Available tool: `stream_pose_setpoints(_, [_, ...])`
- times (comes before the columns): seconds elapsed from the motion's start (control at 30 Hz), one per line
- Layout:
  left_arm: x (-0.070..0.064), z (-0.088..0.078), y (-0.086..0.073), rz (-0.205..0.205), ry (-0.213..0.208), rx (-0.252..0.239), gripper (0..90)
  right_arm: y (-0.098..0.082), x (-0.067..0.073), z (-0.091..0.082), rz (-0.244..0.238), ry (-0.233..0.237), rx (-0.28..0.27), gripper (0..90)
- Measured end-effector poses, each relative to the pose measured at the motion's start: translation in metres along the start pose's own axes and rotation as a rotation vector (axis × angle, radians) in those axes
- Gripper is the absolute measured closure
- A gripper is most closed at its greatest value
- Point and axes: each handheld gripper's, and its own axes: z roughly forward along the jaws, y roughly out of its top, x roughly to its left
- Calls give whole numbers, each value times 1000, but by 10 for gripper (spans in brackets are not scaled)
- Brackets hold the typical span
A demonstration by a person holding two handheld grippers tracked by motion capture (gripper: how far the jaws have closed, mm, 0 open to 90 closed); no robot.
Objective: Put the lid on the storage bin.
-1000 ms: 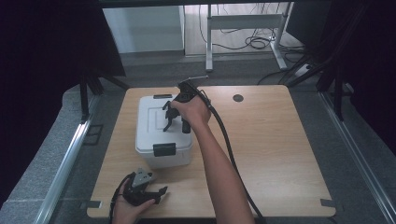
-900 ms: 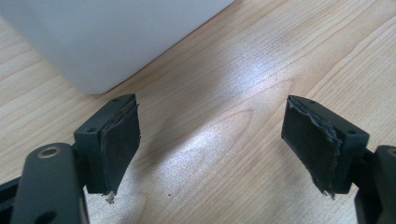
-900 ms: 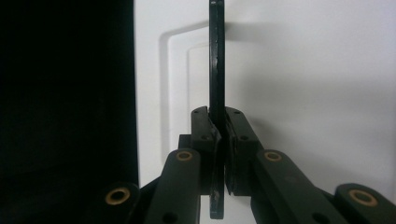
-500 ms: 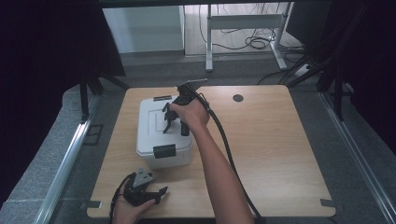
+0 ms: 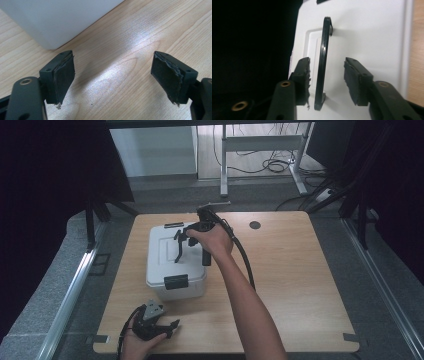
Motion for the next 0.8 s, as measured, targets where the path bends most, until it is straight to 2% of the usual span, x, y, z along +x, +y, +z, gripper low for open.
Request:
stream_pose_setpoints(0.13, [0, 0, 0, 2, 3, -4, 194, -2, -2, -16, -31, 4, -24, 491])
stream_pose_setpoints(0.23, [-2, -1, -1, 11, 6, -3, 193, -6, -4, -28, -57, 28, -41, 484])
stream_pose_setpoints(0.4, [-2, -1, -2, 16, 9, 2, 193, -16, -13, -49, -80, 16, -78, 482])
stream_pose_setpoints(0.5, [-3, 1, -2, 15, 7, 5, 193, -20, -22, -60, -78, 20, -88, 479])
stream_pose_setpoints(0.57, [-3, 2, -2, 15, 8, 8, 193, -23, -29, -67, -70, 44, -93, 478])
stream_pose_setpoints(0.8, [-4, 4, -2, 21, 10, 17, 193, -30, -61, -88, -41, 32, -128, 477])
